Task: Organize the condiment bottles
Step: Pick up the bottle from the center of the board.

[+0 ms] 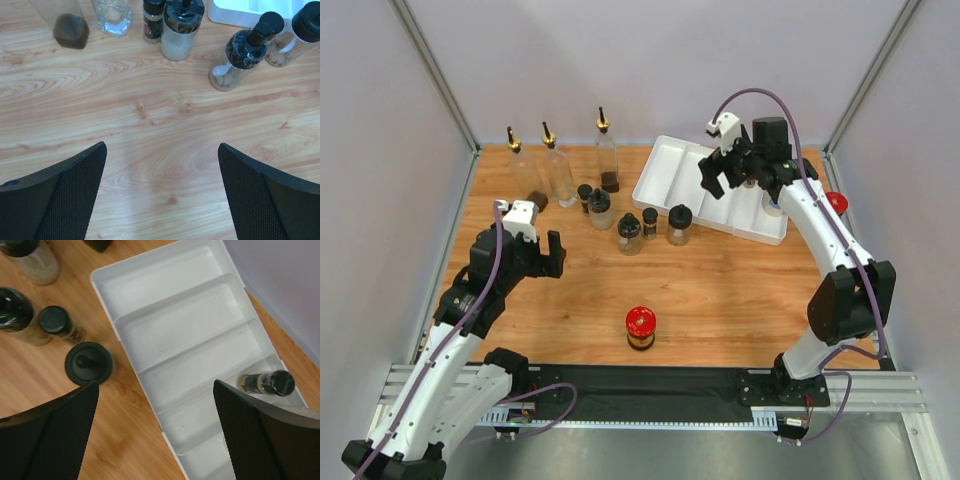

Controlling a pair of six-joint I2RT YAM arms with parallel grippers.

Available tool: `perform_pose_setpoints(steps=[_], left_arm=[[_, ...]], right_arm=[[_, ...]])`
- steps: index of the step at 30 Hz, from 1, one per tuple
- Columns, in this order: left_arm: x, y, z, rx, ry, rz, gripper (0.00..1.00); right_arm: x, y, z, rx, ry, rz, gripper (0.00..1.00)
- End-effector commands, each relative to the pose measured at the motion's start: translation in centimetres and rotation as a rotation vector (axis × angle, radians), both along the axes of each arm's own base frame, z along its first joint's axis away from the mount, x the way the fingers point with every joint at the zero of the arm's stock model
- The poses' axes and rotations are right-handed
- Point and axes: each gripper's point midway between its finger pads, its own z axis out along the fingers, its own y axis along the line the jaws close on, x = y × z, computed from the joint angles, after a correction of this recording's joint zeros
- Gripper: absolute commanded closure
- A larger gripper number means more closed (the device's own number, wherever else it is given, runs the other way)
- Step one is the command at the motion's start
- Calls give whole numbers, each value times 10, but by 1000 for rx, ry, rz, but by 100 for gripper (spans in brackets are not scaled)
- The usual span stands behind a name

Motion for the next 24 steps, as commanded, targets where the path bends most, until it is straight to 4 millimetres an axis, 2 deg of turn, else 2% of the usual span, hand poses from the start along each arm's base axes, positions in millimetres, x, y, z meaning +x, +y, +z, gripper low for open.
perform_pose_setpoints(steps=[1,13,20,24], left_arm=[[-1,0,2,0,-13,-10,0],[-2,0,5,-6,-25,-14,0],[-2,-2,4,-8,-21,-21,0],[-2,-1,4,-7,-23,-19,0]], right_arm=[[-36,38,17,35,-1,162,2],[-92,115,-3,37,90,468,3],[-90,150,-15,39,118,518,3],[-76,166,-18,26,117,465,4]])
